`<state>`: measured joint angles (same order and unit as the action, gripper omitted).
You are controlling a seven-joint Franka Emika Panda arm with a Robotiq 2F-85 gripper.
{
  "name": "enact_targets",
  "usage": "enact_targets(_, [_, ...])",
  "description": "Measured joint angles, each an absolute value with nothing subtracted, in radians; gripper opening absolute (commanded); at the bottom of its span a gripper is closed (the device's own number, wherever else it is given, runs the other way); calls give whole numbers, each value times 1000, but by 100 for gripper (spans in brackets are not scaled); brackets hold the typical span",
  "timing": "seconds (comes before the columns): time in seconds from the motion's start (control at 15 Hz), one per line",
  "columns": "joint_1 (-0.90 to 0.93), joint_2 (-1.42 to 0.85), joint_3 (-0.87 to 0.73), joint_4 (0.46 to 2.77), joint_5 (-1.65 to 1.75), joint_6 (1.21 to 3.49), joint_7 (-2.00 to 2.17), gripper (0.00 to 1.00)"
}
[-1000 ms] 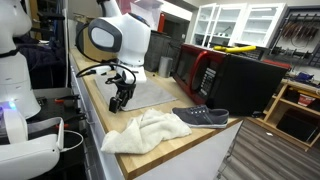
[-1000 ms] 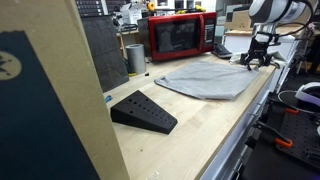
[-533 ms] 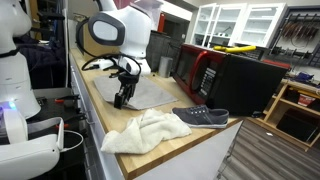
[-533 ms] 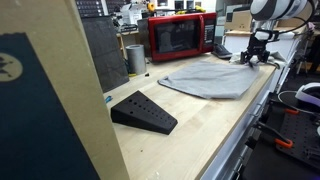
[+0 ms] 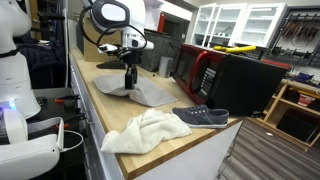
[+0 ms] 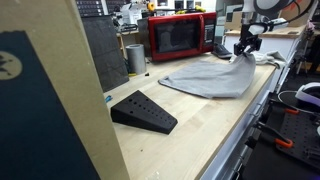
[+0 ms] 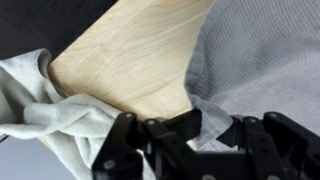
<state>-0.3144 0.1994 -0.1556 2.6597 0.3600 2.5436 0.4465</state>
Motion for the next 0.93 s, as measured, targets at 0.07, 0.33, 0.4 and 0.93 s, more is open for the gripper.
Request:
enact_targets(0.07, [-314,215,-131,2666,389,2543,468,0])
enact_targets(0.33, [-307,267,-66,2691,419,2537,479,0])
enact_targets(0.4, [-303,277,-51,2695,422,2536,479,0])
enact_targets(0.93, [-231,316,97,2701,461,2534,480,0])
